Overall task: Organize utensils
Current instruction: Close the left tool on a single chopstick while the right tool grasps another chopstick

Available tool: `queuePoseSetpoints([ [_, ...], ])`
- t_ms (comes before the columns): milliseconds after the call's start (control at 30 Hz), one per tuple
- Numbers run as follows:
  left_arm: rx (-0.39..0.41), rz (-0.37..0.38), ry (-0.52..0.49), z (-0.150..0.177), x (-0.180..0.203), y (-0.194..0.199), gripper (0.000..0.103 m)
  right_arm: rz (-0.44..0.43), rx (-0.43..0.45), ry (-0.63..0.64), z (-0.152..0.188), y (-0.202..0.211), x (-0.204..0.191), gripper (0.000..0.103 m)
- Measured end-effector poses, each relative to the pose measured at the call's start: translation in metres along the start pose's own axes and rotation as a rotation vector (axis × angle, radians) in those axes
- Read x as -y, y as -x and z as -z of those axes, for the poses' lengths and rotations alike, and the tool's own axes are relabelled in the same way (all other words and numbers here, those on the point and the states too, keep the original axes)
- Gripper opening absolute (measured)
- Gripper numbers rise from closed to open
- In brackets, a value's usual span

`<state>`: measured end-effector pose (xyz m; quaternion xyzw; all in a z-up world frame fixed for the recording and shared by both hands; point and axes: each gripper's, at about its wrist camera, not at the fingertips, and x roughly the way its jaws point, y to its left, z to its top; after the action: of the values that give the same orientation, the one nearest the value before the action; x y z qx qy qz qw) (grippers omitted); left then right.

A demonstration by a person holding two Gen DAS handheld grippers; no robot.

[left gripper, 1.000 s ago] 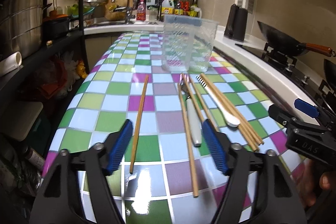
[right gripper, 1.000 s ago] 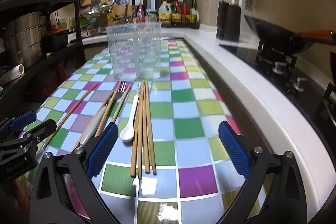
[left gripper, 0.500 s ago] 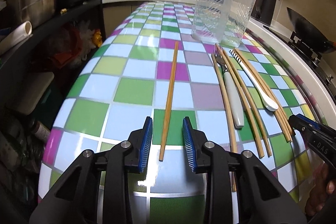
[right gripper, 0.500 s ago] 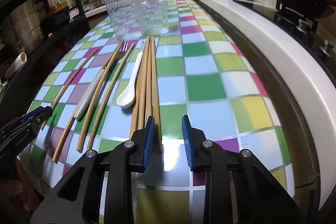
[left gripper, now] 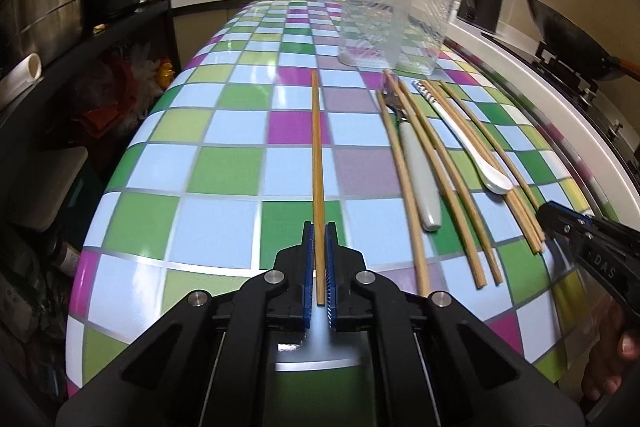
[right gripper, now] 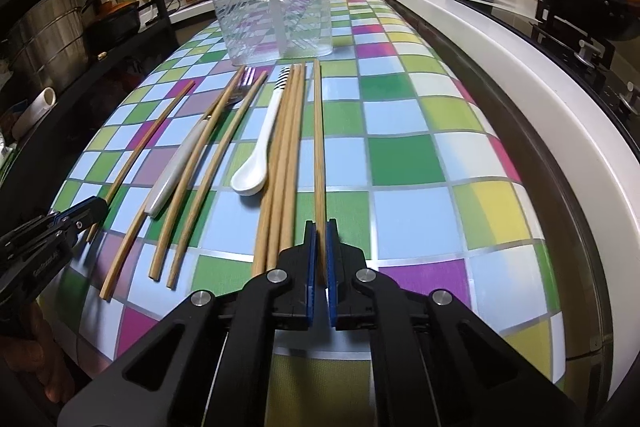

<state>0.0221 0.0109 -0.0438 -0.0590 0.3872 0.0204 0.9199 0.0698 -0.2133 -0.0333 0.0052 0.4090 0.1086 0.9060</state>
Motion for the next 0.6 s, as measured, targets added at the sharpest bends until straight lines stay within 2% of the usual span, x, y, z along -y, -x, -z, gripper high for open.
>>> queuePoseSetpoints([
  [167, -0.009, -0.005, -0.015, 0.0016, 0.003, 0.0003, 0.006, 0.034, -0.001, -0.01, 0.0001, -0.0009, 0.0042, 0.006],
  [233, -0.007, -0.011, -0.008, 0.0007, 0.0017, 0.0001, 0.006, 0.033, -0.001, -0.01, 0.0003, -0.0009, 0.0043, 0.011],
  [600, -0.001, -0.037, -0.029, 0.0004, 0.0077, 0.001, 0.006, 0.038, 0.011, 0.009, 0.0015, -0.0012, 0.001, 0.01],
])
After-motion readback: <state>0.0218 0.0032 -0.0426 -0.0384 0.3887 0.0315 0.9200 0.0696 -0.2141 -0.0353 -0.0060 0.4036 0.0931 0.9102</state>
